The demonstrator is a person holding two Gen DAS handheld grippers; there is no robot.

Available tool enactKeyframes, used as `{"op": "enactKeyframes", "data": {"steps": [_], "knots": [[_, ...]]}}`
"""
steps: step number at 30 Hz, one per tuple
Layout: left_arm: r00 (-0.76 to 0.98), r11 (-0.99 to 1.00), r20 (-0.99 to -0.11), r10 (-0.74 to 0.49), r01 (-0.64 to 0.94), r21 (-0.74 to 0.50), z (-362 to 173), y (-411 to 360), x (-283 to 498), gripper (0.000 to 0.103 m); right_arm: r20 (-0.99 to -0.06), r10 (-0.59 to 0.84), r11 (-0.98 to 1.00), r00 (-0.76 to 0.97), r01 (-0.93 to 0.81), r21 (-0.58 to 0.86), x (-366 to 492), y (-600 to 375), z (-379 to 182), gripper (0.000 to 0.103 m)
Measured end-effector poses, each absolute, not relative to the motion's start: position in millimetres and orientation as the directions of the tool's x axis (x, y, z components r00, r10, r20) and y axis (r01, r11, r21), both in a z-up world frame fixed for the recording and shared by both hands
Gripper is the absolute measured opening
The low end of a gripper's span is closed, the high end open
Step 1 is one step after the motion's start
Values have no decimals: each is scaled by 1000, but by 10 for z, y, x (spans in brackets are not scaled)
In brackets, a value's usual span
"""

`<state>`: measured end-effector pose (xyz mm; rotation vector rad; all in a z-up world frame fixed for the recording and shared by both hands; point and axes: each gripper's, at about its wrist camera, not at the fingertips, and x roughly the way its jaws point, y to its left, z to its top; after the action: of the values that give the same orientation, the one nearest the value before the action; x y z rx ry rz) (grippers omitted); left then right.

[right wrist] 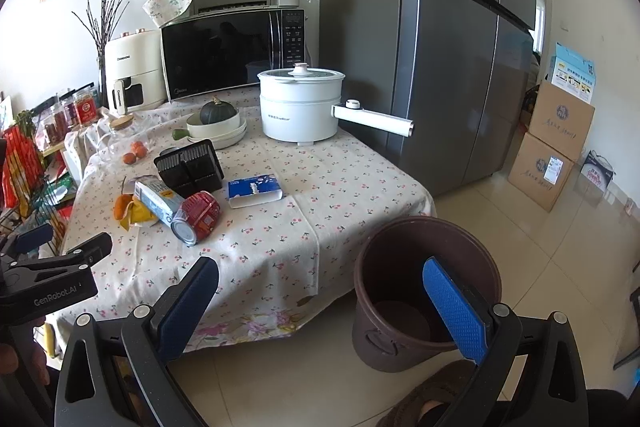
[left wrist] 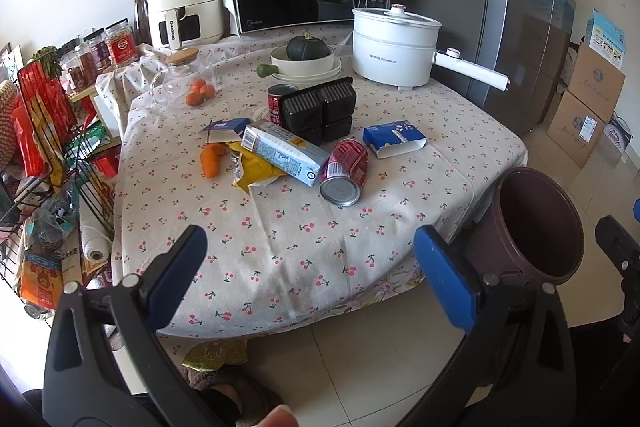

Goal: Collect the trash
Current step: 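Reach the right tool to the red drink can and close on it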

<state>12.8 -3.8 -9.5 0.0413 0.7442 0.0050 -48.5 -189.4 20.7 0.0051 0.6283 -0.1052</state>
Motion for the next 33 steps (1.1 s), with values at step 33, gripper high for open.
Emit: {"op": "enactKeyframes", "data": {"steps": [33], "knots": [[430, 959, -886, -175, 279, -54, -723, -184, 1662, 89, -918, 293, 955, 268, -36, 294, 1356, -2533, -671, 103]]}}
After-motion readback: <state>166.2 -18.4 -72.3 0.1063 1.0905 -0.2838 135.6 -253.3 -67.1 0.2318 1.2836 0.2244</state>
